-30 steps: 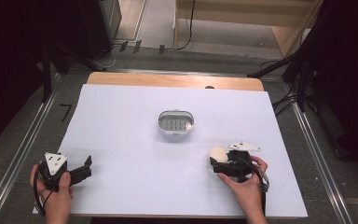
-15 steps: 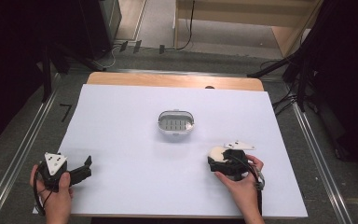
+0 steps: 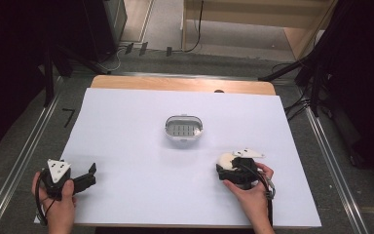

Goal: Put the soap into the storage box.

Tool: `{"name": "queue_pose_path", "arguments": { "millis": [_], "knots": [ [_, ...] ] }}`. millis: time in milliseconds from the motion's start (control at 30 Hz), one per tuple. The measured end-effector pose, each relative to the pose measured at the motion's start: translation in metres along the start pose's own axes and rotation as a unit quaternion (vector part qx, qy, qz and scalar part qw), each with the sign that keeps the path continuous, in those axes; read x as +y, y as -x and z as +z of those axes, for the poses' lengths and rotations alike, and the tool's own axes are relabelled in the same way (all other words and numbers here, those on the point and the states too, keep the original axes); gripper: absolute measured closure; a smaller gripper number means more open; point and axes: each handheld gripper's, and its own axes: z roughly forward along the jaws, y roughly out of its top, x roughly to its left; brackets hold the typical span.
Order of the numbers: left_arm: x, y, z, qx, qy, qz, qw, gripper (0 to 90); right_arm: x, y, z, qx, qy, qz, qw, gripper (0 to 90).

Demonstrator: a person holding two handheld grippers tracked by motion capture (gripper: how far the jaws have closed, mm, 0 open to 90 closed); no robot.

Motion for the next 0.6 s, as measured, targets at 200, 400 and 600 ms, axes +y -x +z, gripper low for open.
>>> {"name": "queue_pose_path", "arguments": {
  "millis": [200,400,600],
  "knots": [
    [0.0,0.001,0.0,0.0,-0.001,0.002,1.0,2.0,0.0,-0.002,0.0,-0.012,0.0,-0.002,0.9999,24.7],
    [0.0,0.0,0.0,-0.002,-0.002,0.001,1.0,2.0,0.005,-0.006,-0.003,-0.006,-0.009,-0.016,0.9998,24.9],
    [0.0,0.0,0.0,-0.002,-0.003,0.001,1.0,2.0,0.014,-0.007,-0.008,0.006,-0.004,-0.02,0.9998,24.9]
  ]
}}
